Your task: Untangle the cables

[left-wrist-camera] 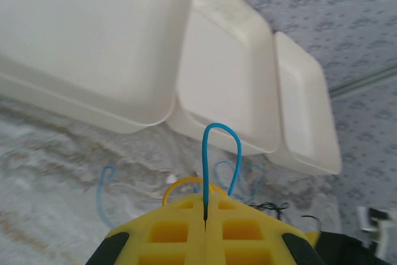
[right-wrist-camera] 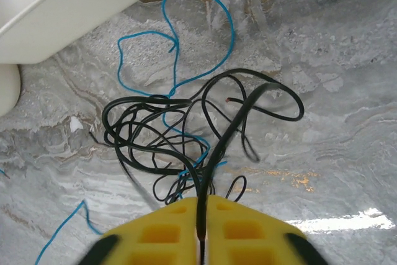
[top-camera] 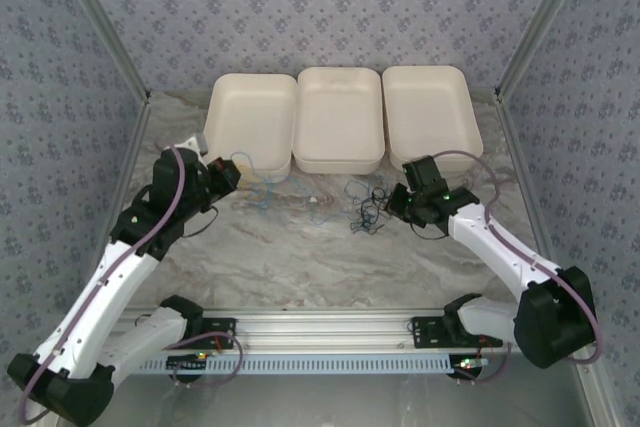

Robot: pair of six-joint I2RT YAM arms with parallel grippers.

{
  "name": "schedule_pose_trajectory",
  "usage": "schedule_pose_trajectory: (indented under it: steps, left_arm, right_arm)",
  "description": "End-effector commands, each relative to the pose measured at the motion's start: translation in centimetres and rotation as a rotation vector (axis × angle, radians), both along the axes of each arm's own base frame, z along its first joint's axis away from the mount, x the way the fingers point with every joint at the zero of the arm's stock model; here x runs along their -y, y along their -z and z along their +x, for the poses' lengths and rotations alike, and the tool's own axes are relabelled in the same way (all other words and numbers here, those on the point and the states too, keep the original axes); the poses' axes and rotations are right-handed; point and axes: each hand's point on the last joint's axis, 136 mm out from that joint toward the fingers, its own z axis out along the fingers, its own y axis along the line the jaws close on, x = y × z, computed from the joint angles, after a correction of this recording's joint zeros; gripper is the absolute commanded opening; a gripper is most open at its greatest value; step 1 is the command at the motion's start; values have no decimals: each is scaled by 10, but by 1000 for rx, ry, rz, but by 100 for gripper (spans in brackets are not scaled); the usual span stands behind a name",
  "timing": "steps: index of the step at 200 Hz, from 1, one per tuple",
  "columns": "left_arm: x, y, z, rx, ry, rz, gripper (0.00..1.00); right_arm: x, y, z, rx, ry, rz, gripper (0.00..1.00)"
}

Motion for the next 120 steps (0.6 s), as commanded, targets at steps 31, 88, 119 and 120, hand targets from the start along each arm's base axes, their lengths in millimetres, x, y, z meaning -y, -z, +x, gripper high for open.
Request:
schedule_pose_trajectory:
  steps: [31,88,119,120]
  left_arm:
    - [36,-23,5,80,167,-94,0]
    - [58,-17,4,75,223,-121,0]
    - [65,-11,4,63,223,-122,0]
    - [65,-10,4,62,223,-121,0]
  right_arm:
    - [7,-33,-15,126,24,-44,65]
    - [-32,-90,-52,360,-78,118,48]
    - [-107,-104,-73,456,-292,212,43]
    - [-109,-104,-75,460,-299,217,44]
